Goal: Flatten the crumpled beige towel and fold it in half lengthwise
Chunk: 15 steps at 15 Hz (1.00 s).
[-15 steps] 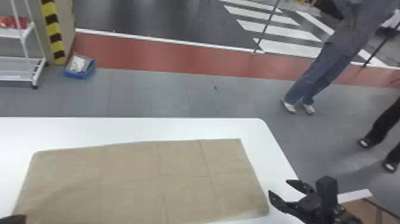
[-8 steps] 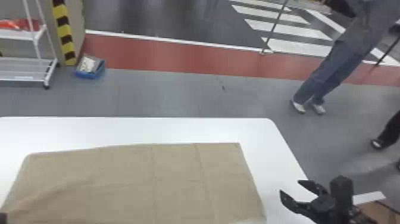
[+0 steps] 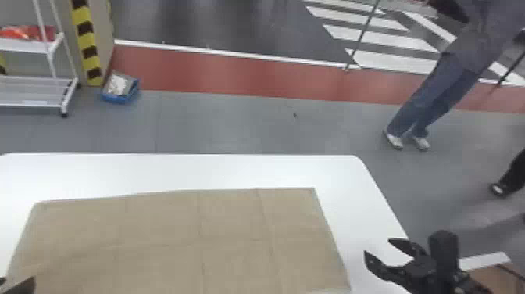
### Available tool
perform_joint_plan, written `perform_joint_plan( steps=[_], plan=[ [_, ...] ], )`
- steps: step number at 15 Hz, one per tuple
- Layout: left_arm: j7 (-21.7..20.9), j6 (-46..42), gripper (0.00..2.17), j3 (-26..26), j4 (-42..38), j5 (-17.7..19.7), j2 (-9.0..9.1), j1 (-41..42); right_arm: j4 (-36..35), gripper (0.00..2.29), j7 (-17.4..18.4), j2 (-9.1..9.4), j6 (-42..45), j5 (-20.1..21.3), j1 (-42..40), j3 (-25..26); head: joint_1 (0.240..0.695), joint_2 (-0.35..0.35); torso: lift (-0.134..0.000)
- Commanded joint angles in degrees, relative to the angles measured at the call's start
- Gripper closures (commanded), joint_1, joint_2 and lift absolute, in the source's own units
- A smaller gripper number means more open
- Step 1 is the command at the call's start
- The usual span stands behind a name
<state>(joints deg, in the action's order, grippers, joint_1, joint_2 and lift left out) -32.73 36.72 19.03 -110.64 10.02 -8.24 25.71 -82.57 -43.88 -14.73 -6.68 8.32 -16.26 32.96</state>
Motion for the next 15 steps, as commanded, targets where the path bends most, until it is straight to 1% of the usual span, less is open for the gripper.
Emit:
perform_joint_plan(
  steps=[1,2,3,4,5,6,7,9,10,12,15],
  plan=[
    [1.97,-9.16,0.11,-1.37,3.85,-0.35,0.06,-1.37,-0.93,0.21,0.29,0.58,-0.31,-0.06,0.17,-0.08,0.695,-0.28,0.0],
    [2.94,-11.63,0.22,-2.6,6.14,-1.14,-0.03,-2.95,-0.93,0.26,0.47,0.94,-0.14,0.03,0.61,-0.35,0.695,-0.272,0.0],
    [4.26,-13.74,0.5,-4.0,8.95,-2.72,0.06,-4.97,-0.93,0.56,0.55,1.99,0.04,0.03,1.58,-0.35,0.695,-0.263,0.0],
    [5.05,-15.14,1.11,-5.06,10.53,-3.6,-0.03,-6.55,-0.93,0.96,0.55,2.96,0.04,0.03,2.46,-0.52,0.695,-0.248,0.0],
    [5.22,-14.79,1.55,-5.85,11.59,-4.13,-0.03,-7.96,-0.93,1.52,0.82,3.57,-0.31,0.29,3.6,-0.61,0.695,-0.24,0.0],
    [5.22,-14.44,1.79,-7.08,13.34,-5.54,-0.2,-10.07,-0.58,1.95,1.17,4.54,-1.72,1.08,5.1,-0.88,0.695,-0.231,0.0],
    [5.22,-14.44,1.8,-7.96,15.54,-6.68,-0.11,-12.26,0.48,2.02,1.35,4.8,-2.25,1.44,6.33,-1.93,0.695,-0.227,0.0],
    [5.49,-14.44,1.8,-9.98,18.26,-8.7,-0.11,-14.9,4.08,2.02,2.05,4.98,-2.6,2.23,9.14,-3.78,0.695,-0.211,0.0],
    [6.01,-14.61,1.8,-10.86,19.67,-9.14,-0.11,-15.87,6.19,2.02,2.84,5.24,-1.89,3.11,10.63,-4.39,0.695,-0.205,0.0],
    [6.19,-15.32,1.8,-11.3,22.66,-9.93,-0.11,-17.54,10.85,2.02,3.02,5.24,-0.14,3.72,13.27,-5.18,0.695,-0.197,0.0],
    [6.19,-16.2,1.8,-12.88,24.86,-10.81,-0.64,-18.59,14.19,2.02,3.37,5.24,0.74,4.86,15.47,-6.41,0.695,-0.179,0.0]
  ],
)
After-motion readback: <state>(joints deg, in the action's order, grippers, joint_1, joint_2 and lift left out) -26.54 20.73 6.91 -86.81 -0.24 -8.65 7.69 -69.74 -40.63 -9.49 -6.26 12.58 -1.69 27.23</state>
